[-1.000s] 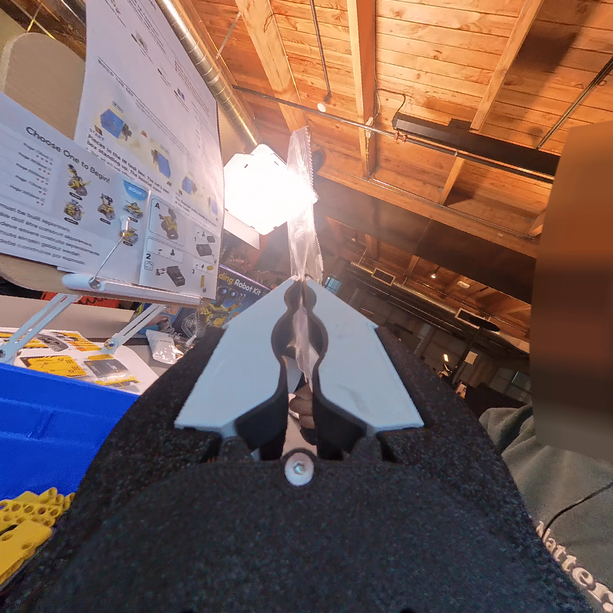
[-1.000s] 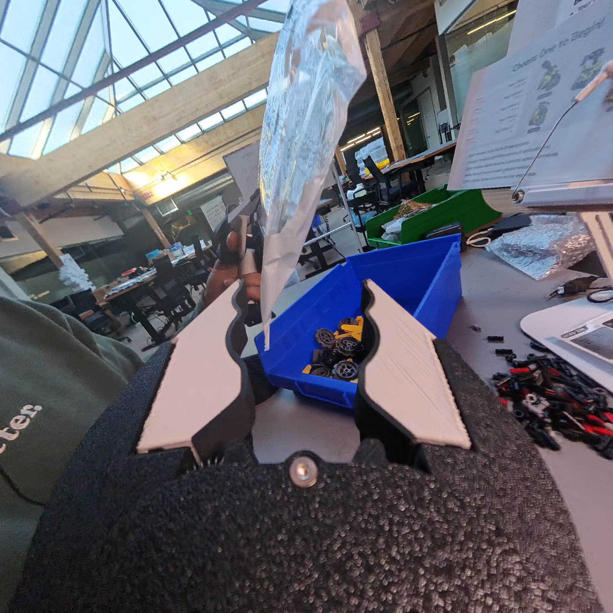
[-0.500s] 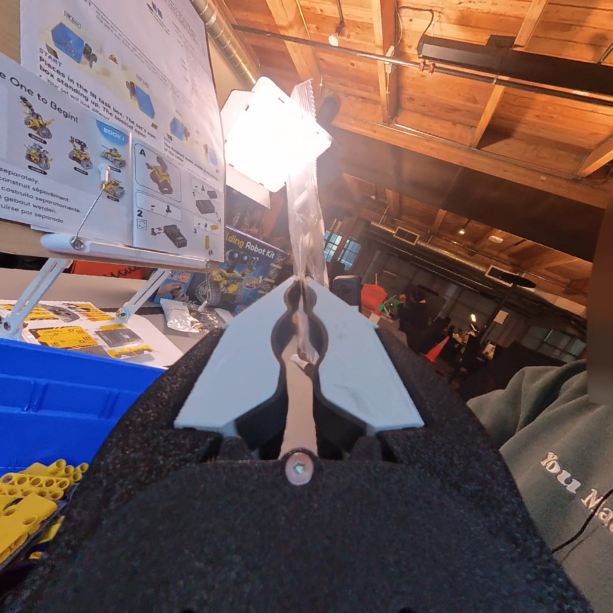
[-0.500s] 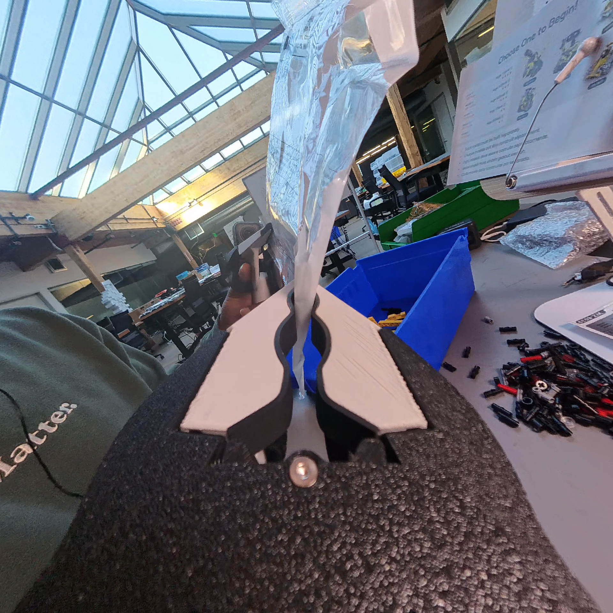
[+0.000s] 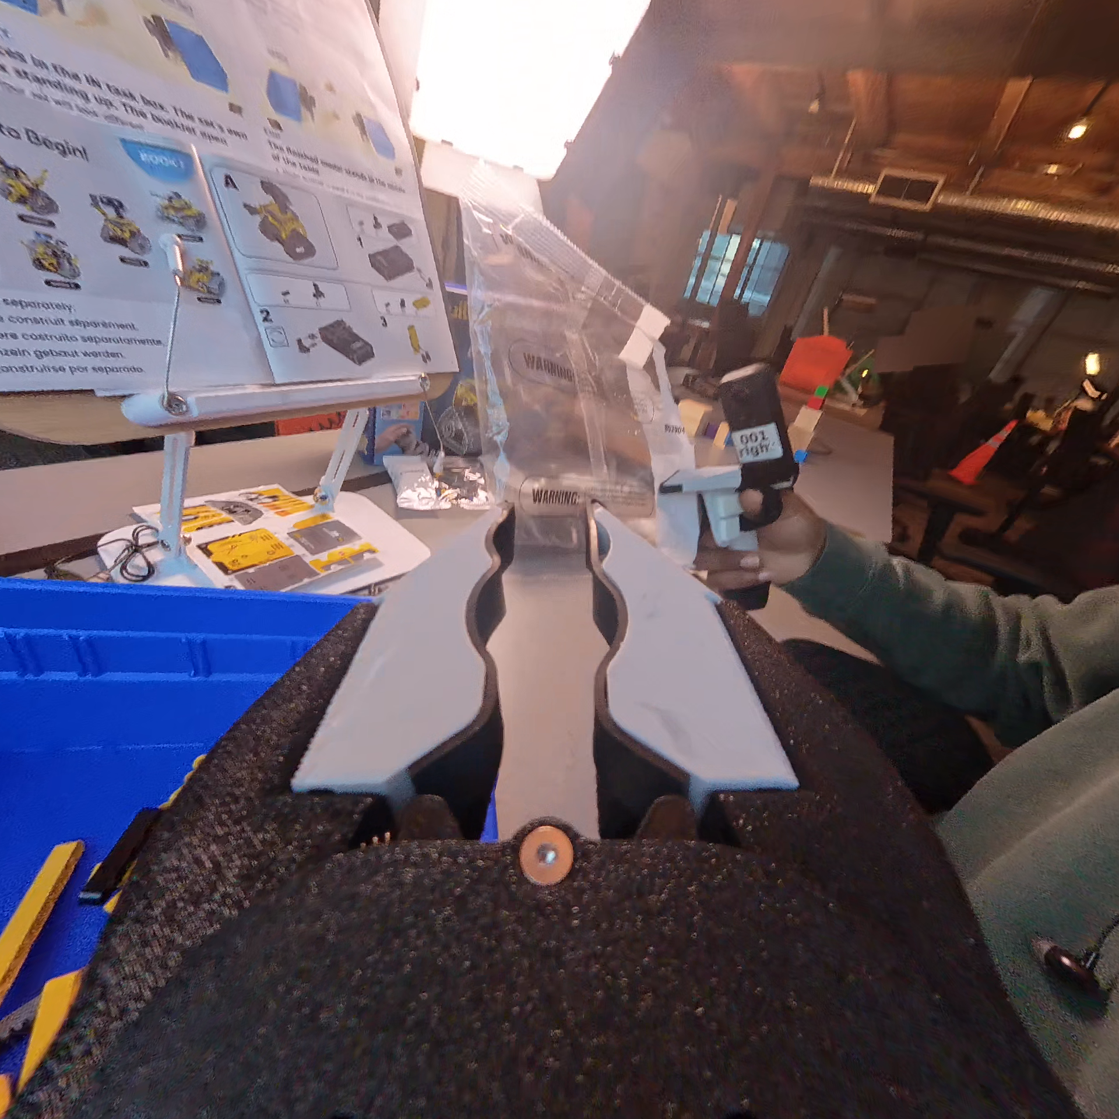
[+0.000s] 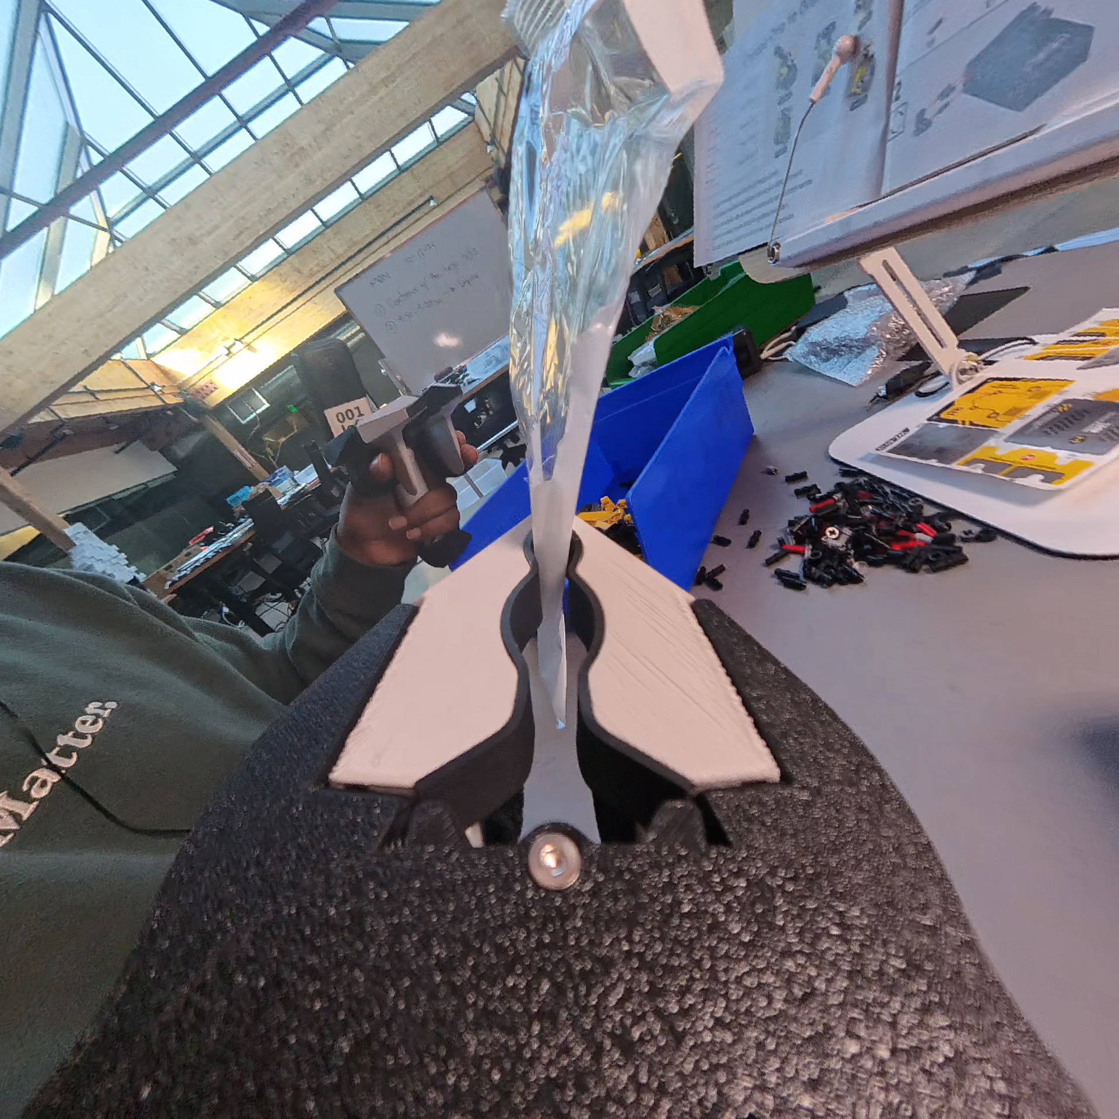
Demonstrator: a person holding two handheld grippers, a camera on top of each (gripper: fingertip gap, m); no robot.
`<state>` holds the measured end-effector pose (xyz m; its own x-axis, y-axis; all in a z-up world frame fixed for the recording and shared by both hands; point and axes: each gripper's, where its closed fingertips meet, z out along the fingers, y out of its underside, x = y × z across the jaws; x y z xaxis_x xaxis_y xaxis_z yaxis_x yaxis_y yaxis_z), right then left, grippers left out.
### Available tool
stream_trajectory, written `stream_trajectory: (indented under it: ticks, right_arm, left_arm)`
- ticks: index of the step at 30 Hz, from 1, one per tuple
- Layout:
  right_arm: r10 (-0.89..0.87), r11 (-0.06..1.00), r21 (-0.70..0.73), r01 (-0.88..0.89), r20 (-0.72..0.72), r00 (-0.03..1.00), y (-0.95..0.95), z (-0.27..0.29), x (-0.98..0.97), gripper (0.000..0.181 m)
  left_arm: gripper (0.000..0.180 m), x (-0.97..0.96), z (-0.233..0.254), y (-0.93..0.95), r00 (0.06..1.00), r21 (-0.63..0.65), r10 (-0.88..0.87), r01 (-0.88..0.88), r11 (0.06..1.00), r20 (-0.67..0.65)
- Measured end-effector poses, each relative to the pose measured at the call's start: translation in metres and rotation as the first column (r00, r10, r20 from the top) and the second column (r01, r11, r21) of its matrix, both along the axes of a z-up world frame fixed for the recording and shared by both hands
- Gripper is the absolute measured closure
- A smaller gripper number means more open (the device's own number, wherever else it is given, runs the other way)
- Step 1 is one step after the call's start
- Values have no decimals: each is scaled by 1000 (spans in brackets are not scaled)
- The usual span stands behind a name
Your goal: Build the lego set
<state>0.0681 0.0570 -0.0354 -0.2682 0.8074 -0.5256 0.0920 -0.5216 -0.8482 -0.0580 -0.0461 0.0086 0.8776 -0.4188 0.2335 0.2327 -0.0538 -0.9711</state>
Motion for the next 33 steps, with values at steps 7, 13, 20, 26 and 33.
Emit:
stream_trajectory:
  ticks: [7,13,20,26,33]
  right_arm:
    - [-82,994,-73,83,25,996,18,-17,34,181]
    - [-130,987,-85,134,59,990,23,-26,51,181]
    - [-232,972,-1,234,110,966,38,-20,89,181]
    - [-433,900,-2,436,109,895,95,9,138,181]
    - [-656,749,12,662,148,740,178,10,197,181]
  left_arm:
    - [139,21,-60,13,920,-282,-71,-44,958,-386]
    - [118,-16,-161,-8,680,-625,-311,-277,729,-664]
    - [155,-17,-199,-38,613,-776,-529,-241,583,-587]
    - [156,-37,-199,-49,592,-777,-531,-300,554,-607]
    - [148,-74,-196,-70,572,-767,-514,-419,486,-639]
